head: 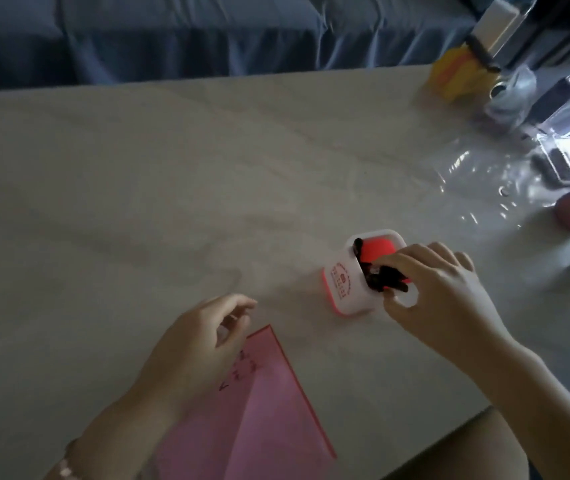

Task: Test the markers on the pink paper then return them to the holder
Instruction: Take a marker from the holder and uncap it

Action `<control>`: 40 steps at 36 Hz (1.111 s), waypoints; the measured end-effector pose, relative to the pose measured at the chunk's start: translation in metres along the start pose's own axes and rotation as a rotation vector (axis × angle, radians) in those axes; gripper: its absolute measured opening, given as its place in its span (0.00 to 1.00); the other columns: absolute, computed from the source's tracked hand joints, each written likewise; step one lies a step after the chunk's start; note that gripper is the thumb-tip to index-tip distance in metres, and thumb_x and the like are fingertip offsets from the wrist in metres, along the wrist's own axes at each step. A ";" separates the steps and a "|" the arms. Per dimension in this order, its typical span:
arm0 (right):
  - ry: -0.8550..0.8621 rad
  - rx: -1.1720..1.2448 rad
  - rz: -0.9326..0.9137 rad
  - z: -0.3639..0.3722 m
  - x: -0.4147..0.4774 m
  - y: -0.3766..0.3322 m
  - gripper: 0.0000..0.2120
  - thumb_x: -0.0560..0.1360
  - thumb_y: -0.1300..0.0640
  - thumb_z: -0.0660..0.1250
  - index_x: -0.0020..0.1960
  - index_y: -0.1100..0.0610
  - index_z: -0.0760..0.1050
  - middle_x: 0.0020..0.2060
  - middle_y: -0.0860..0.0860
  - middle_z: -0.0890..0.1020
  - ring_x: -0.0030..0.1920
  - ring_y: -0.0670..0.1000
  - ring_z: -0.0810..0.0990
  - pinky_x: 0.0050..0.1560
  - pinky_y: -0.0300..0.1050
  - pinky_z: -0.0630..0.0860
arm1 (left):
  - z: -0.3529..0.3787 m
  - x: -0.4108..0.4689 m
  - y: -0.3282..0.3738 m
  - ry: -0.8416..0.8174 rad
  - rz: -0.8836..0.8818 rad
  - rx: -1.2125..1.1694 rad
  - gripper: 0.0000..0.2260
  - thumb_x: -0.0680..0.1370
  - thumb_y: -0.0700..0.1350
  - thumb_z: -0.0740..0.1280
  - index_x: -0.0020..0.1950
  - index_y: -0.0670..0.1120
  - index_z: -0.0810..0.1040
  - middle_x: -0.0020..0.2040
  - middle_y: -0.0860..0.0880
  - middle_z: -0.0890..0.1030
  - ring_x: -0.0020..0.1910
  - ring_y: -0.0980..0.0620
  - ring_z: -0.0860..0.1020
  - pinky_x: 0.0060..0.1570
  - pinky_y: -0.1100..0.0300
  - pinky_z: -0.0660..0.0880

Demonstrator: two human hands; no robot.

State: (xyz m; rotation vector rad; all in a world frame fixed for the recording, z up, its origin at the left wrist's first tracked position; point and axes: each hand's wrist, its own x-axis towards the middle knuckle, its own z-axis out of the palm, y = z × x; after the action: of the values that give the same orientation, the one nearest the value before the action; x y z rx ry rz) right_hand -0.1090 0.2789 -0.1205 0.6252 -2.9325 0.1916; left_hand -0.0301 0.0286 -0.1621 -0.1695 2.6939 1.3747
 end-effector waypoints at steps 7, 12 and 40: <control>0.155 0.062 0.048 0.011 -0.008 -0.001 0.10 0.64 0.65 0.72 0.44 0.57 0.79 0.39 0.53 0.82 0.42 0.59 0.77 0.45 0.50 0.68 | 0.009 -0.009 -0.007 0.032 0.113 -0.012 0.09 0.77 0.46 0.62 0.48 0.61 0.74 0.46 0.59 0.79 0.48 0.68 0.74 0.43 0.79 0.68; 0.374 0.261 0.055 -0.012 -0.027 -0.025 0.12 0.67 0.66 0.71 0.49 0.57 0.79 0.41 0.54 0.81 0.42 0.55 0.77 0.42 0.49 0.76 | 0.014 -0.032 -0.006 0.119 0.172 0.048 0.07 0.72 0.52 0.60 0.45 0.64 0.73 0.44 0.62 0.79 0.46 0.66 0.76 0.45 0.73 0.72; -0.317 1.421 0.128 0.018 -0.090 -0.203 0.11 0.73 0.57 0.64 0.34 0.60 0.77 0.24 0.49 0.78 0.26 0.46 0.73 0.31 0.38 0.69 | -0.020 -0.154 -0.013 0.192 0.141 -0.057 0.09 0.79 0.53 0.56 0.46 0.55 0.74 0.40 0.59 0.81 0.39 0.59 0.79 0.40 0.64 0.74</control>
State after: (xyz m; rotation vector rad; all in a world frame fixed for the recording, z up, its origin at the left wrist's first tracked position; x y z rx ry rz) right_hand 0.0543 0.1280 -0.1330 0.5598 -2.6121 2.4174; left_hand 0.1229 0.0118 -0.1376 -0.1240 2.8732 1.5508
